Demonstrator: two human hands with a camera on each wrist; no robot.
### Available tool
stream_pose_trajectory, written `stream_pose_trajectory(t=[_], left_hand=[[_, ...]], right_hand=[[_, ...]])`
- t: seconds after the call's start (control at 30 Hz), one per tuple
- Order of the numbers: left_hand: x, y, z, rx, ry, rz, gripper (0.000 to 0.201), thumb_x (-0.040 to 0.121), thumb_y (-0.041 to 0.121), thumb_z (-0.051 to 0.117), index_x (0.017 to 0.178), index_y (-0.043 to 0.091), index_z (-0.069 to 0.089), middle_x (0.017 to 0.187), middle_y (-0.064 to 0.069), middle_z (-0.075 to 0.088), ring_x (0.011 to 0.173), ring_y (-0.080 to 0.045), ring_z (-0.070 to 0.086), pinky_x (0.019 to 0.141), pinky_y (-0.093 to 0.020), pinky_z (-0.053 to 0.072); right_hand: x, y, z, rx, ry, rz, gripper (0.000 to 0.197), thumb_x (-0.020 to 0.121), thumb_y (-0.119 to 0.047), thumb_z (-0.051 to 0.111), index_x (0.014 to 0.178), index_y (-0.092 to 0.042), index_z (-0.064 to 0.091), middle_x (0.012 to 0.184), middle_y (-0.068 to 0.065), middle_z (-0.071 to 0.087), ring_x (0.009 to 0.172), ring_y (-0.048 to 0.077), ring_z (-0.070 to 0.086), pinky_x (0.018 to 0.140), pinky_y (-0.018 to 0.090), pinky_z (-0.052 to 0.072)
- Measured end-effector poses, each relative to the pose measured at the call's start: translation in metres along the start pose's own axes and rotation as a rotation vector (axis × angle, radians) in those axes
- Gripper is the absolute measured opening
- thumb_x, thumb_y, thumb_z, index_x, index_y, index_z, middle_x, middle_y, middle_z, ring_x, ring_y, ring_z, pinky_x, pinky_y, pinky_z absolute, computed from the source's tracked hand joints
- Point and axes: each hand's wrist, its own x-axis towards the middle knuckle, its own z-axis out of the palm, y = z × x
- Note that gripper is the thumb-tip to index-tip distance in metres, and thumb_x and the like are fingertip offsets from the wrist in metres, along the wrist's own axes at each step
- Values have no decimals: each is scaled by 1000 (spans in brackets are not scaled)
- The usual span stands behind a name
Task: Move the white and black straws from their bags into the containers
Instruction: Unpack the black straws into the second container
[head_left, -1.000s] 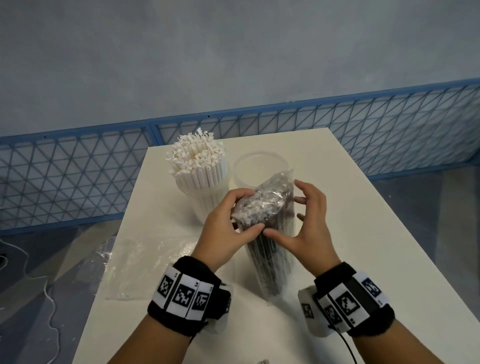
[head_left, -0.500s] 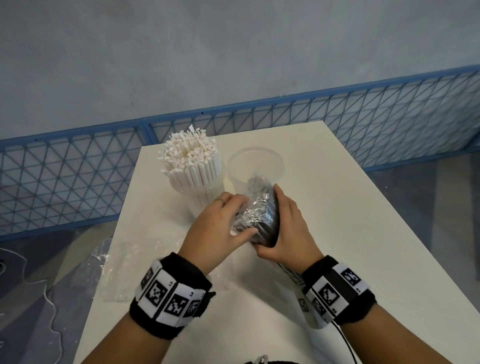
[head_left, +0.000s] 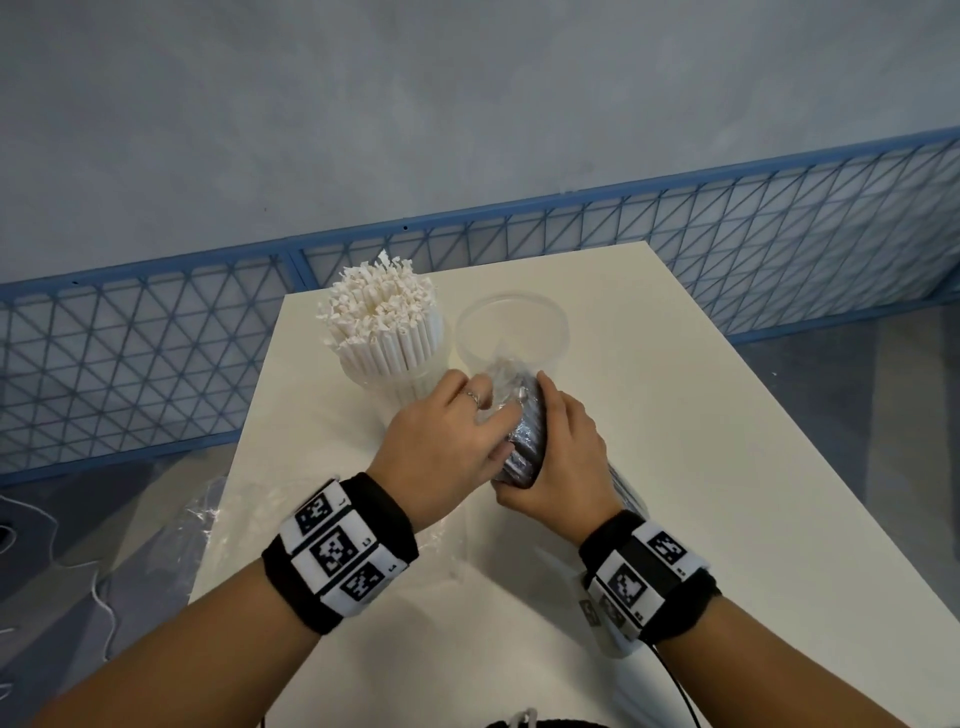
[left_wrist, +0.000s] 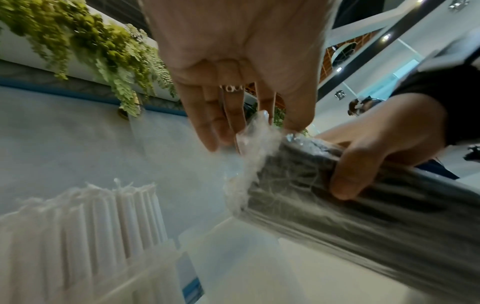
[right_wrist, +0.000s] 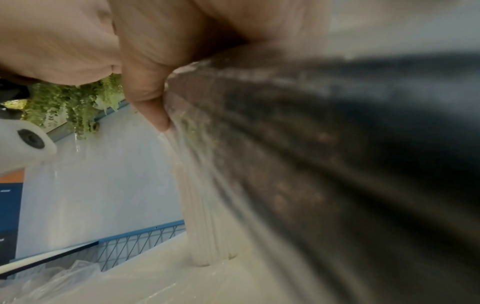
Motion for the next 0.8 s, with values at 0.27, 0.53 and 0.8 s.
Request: stream_pose_trajectory(t=[0.27, 0.53, 0.8], left_hand=[[12, 6, 0, 55, 81, 247, 22, 79, 1, 45, 73, 12, 63, 73, -3, 63, 62, -19, 55, 63, -28, 35], [20, 13, 11, -238, 149, -99, 12, 81, 10, 56, 74, 6, 65, 70, -7, 61, 58, -21, 58, 61, -25, 39], [26, 20, 6, -835, 181, -614, 3, 82, 6, 66, 84, 6, 67, 80, -5, 65, 73, -11, 58, 71, -28, 52]], right_hand=[[1, -3, 1, 18, 16, 24, 114, 49, -51, 62, 147, -22, 13, 134, 6, 42, 121, 26, 44, 100, 48, 39], [-2, -2, 2, 67, 90, 12, 112, 50, -55, 57, 147, -17, 14, 134, 8, 42, 121, 25, 42, 102, 46, 37], [-2, 1, 5, 109, 170, 11, 112, 49, -52, 58, 146, -15, 15, 132, 8, 41, 119, 25, 39, 102, 44, 35]])
